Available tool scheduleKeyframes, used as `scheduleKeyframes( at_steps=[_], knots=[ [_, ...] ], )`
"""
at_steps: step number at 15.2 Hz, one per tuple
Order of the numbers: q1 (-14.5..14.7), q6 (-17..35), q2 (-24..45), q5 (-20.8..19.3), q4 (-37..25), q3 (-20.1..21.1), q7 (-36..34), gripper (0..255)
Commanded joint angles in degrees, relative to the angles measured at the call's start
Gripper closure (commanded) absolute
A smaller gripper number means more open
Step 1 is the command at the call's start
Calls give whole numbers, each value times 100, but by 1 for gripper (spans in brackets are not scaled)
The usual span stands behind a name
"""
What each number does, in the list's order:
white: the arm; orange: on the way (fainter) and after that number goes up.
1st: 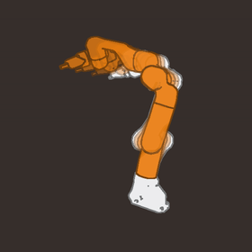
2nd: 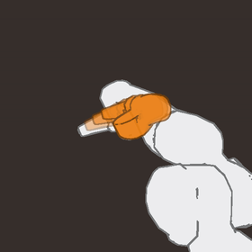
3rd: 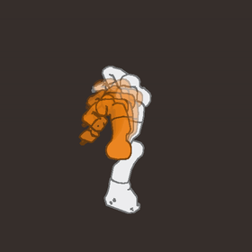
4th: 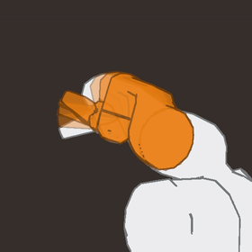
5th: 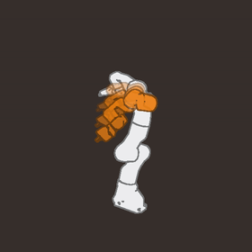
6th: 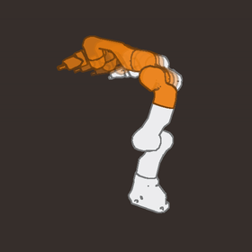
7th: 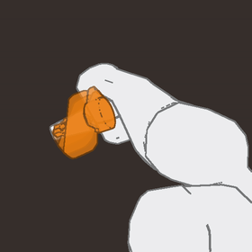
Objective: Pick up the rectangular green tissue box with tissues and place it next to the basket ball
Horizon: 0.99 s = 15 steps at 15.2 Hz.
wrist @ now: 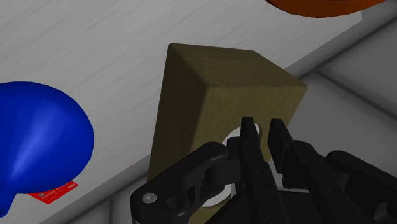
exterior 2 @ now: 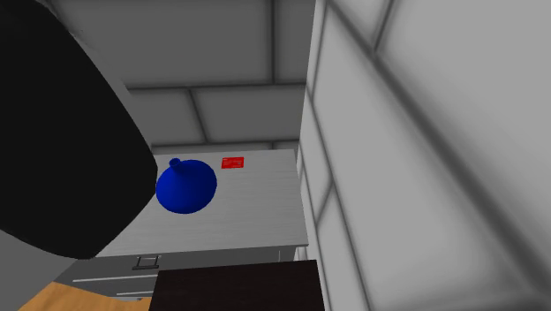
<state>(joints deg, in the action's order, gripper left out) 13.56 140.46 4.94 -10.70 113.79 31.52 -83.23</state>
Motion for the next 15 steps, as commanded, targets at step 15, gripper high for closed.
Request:
scheduleKeyframes(
  at_steps=[15],
  knots=[
    [152,1053,618,-827,564,-206,-645,255]
  ],
)
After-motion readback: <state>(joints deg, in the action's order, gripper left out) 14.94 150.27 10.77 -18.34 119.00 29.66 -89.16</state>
